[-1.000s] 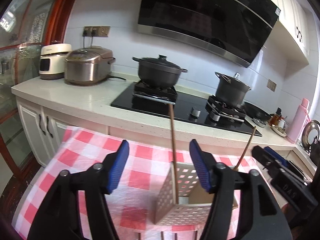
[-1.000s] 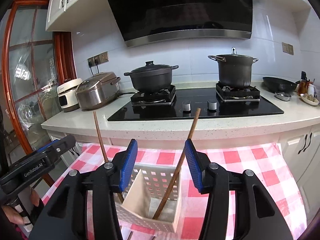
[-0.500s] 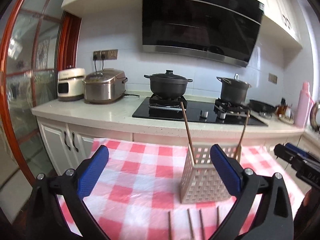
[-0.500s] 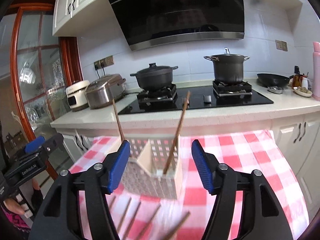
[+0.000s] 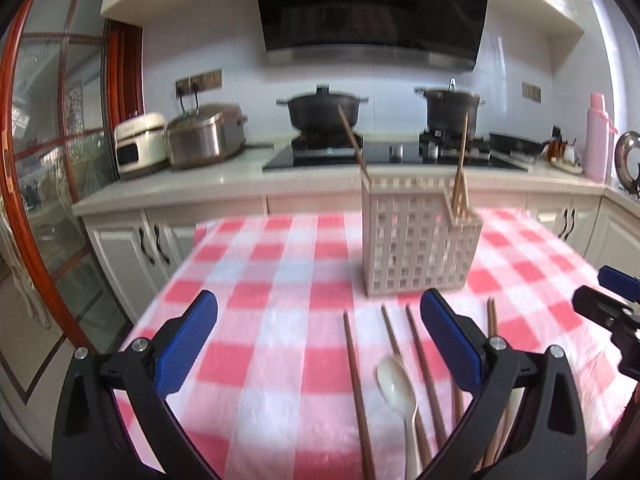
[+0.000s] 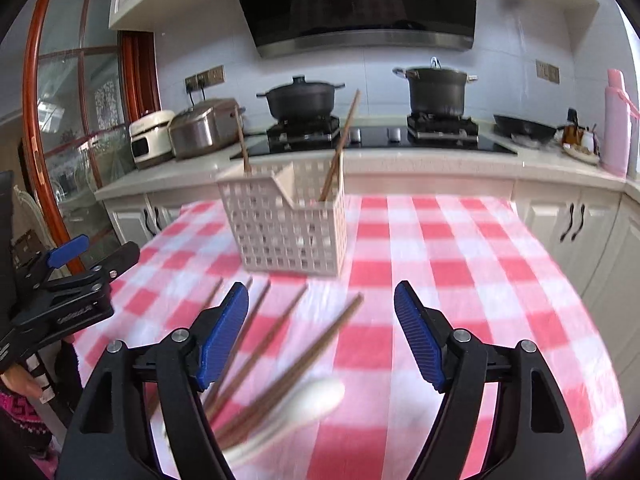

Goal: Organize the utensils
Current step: 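Move the right gripper back over the remaining utensils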

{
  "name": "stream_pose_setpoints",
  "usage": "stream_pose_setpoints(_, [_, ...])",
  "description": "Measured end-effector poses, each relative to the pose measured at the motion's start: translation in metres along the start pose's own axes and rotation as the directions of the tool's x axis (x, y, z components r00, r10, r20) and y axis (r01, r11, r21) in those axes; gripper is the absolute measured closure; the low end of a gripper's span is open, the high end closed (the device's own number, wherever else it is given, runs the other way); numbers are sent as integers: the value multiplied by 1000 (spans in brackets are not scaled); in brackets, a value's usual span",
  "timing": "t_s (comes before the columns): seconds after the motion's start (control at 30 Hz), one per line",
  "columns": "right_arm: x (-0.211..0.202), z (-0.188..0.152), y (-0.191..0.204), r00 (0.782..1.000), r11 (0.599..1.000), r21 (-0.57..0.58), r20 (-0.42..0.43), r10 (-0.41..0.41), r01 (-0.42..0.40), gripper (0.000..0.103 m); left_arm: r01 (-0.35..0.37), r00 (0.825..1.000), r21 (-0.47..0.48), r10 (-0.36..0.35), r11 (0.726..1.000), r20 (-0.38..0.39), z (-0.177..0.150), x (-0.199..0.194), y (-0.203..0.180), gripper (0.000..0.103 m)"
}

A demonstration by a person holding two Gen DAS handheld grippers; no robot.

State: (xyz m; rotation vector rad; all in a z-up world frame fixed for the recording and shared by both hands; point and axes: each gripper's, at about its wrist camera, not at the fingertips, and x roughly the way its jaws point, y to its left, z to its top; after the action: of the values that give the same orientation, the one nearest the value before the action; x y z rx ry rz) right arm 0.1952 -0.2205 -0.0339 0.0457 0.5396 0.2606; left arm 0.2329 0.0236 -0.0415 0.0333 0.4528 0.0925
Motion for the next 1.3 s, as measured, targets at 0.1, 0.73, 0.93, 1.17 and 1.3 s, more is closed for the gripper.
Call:
stream_pose_setpoints(0.1, [2, -13, -1, 1000, 1000, 1, -22, -6, 6, 32, 4, 999, 7, -3, 1000, -50, -19, 9, -3, 5])
stream_pose_setpoints(0.73, [21, -58, -17, 986, 999, 45, -166, -6, 14, 37, 171, 954, 48, -153, 984, -259, -51, 64, -45, 32])
stream_pose_setpoints(0.93, [18, -56, -16, 987, 999, 54, -158, 8, 1, 37, 222, 924, 7, -208, 975, -320, -49, 85, -52, 52])
stream_pose_setpoints(1.17, [23, -59, -11, 979, 998, 57, -201, 18, -7, 41, 249, 912, -16, -240, 968, -334, -52, 91, -52, 93])
stream_pose_setpoints(1.3, [31, -61, -7, 965, 996, 88, -262, 34, -12, 45, 266, 919, -18, -259, 964, -299, -51, 81, -48, 98])
